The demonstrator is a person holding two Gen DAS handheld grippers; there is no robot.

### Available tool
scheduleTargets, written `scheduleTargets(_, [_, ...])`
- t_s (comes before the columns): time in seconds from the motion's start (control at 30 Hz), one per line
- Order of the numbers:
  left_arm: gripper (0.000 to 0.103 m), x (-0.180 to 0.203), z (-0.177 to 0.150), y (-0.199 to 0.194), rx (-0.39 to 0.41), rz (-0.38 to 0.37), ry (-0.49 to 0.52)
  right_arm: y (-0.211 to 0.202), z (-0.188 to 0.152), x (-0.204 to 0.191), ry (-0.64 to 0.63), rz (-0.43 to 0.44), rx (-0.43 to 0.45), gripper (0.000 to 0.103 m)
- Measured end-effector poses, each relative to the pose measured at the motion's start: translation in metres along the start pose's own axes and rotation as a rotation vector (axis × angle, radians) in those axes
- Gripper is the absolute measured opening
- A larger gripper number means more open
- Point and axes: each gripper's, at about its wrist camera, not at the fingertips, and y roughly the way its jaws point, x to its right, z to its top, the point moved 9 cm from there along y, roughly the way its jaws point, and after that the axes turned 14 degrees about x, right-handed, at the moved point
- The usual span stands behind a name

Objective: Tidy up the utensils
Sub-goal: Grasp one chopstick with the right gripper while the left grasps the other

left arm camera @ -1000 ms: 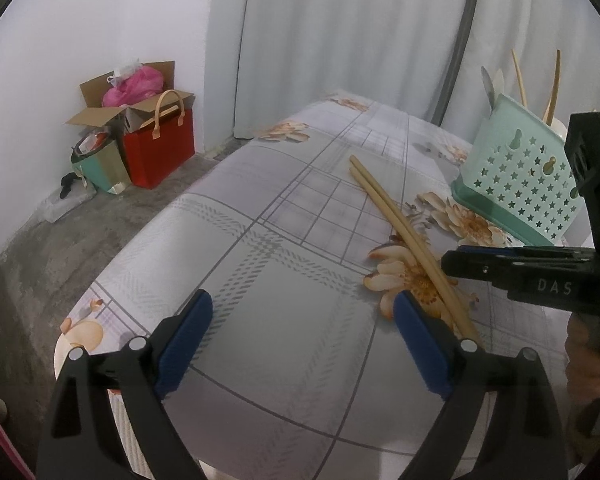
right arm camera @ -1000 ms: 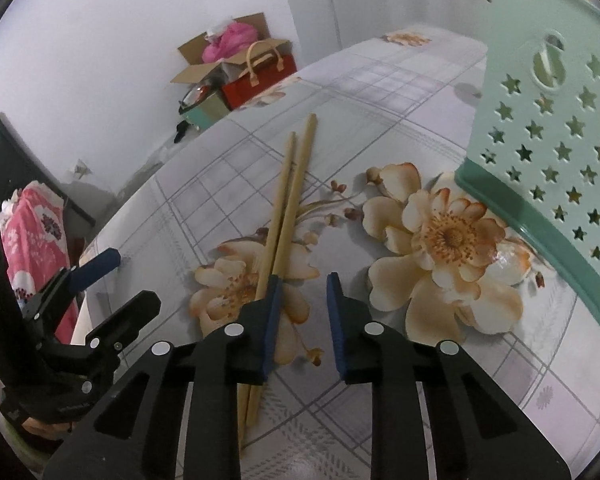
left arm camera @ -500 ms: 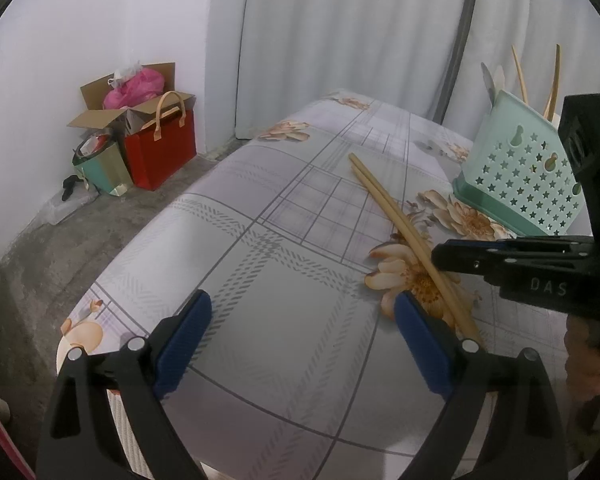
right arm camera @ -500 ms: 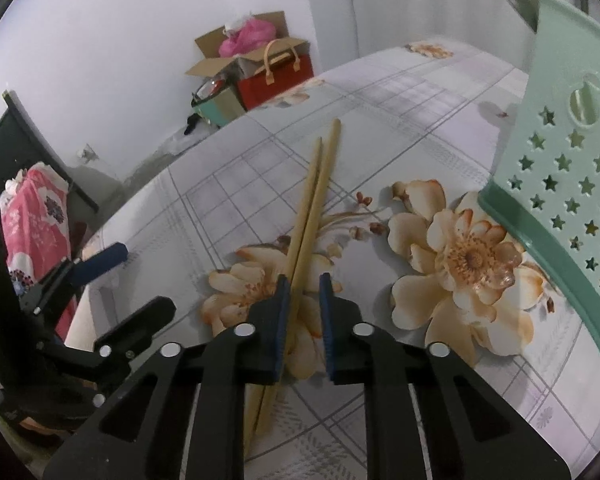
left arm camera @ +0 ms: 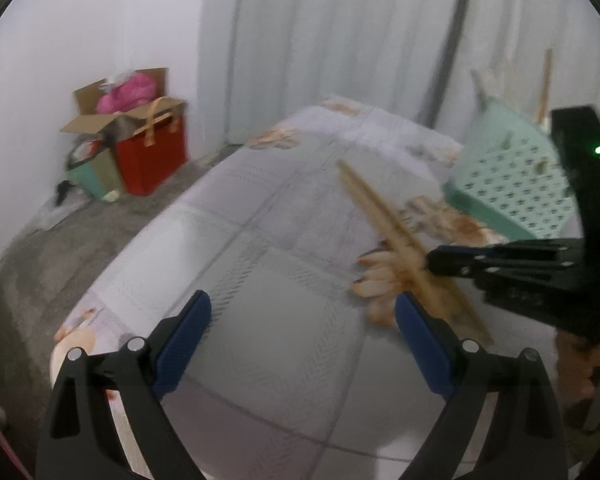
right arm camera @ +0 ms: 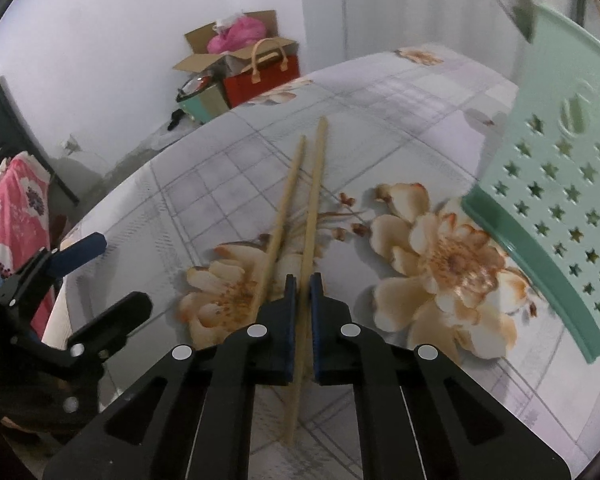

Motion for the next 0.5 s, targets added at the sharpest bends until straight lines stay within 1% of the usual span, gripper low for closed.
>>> scheduleTargets(0.13, [0.081, 0.028, 0.011, 0.005, 0.010, -0.110, 0.037, -0.009, -0.006, 0.020, 0.047, -0.033, 0.001, 0.004])
scheduleTargets(0.17, [0.077, 0.032, 0.012, 0.007, 0.009, -0.124, 0.041, -0.012, -0.008, 0.023, 0.053, -0.040, 0.002, 0.004])
scheduleTargets(0.2, [0.076, 0.041, 0.013, 0.011, -0.002, -0.149, 0.051, -0.015, -0.011, 0.028, 0.062, -0.047, 0.002, 0.004])
scheduleTargets(0.27, [0.073, 0.052, 0.013, 0.019, -0.027, -0.174, 0.076, -0.020, -0.014, 0.034, 0.074, -0.059, 0.001, 0.004])
scheduleTargets(0.3, [0.072, 0.058, 0.012, 0.025, -0.045, -0.176, 0.103, -0.022, -0.016, 0.037, 0.081, -0.065, -0.001, 0.004])
scheduleTargets(0.37, [0.065, 0.065, 0.009, 0.035, -0.073, -0.164, 0.145, -0.026, -0.020, 0.041, 0.091, -0.071, -0.002, 0.004])
scheduleTargets(0.4, [0.064, 0.068, 0.008, 0.040, -0.088, -0.157, 0.164, -0.028, -0.021, 0.043, 0.095, -0.074, -0.002, 0.004])
scheduleTargets(0.47, [0.057, 0.073, 0.003, 0.045, -0.111, -0.141, 0.190, -0.030, -0.023, 0.044, 0.100, -0.074, -0.001, 0.004])
scheduleTargets(0.5, [0.055, 0.075, 0.000, 0.049, -0.126, -0.132, 0.203, -0.031, -0.023, 0.045, 0.101, -0.073, 0.000, 0.004])
